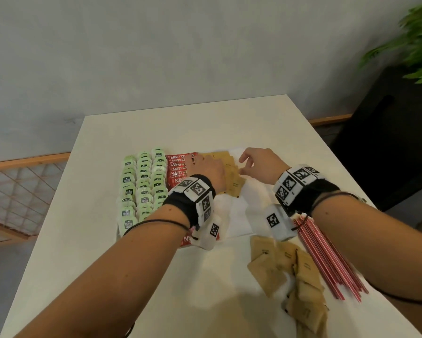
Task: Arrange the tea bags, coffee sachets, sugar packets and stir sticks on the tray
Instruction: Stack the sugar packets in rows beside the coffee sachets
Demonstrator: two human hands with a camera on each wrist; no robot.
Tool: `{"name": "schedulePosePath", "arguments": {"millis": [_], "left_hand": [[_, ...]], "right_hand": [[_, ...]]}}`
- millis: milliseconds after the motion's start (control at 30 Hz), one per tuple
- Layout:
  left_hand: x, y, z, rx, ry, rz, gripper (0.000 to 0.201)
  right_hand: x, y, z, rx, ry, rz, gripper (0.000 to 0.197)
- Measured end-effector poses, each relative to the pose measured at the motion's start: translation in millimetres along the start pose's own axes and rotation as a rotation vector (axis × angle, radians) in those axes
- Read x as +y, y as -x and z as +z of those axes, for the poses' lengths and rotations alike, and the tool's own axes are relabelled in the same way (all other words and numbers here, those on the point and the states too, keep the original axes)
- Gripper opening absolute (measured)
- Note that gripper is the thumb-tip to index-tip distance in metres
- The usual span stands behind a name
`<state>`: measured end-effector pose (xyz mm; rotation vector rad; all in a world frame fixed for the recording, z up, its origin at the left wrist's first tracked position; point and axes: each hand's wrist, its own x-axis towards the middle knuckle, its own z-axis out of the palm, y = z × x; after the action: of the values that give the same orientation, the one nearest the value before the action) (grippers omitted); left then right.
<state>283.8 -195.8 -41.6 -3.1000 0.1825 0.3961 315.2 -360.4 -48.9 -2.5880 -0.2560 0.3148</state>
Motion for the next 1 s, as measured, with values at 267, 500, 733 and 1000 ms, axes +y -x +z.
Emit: {"name": "schedulePosePath", "arguments": {"millis": [267,500,733,1000], "left_hand": [[31,76,20,-0.015,0.171,0.179,0.036],[69,120,45,-0.218,0.241,0.221,0.058],[91,145,66,-0.178,0.247,0.148,0.072],[81,156,78,-0.158,0.487,0.066,0.052]], "right_hand": [[32,122,-23,-0.114,-0.072,0.042,0.023],[66,196,-10,-0.222,0.111,0.102,0.045],[73,209,15,-0.21,0.153,0.141,0.068],[73,205,20,-0.151,0.075,0.078,0.045]]}}
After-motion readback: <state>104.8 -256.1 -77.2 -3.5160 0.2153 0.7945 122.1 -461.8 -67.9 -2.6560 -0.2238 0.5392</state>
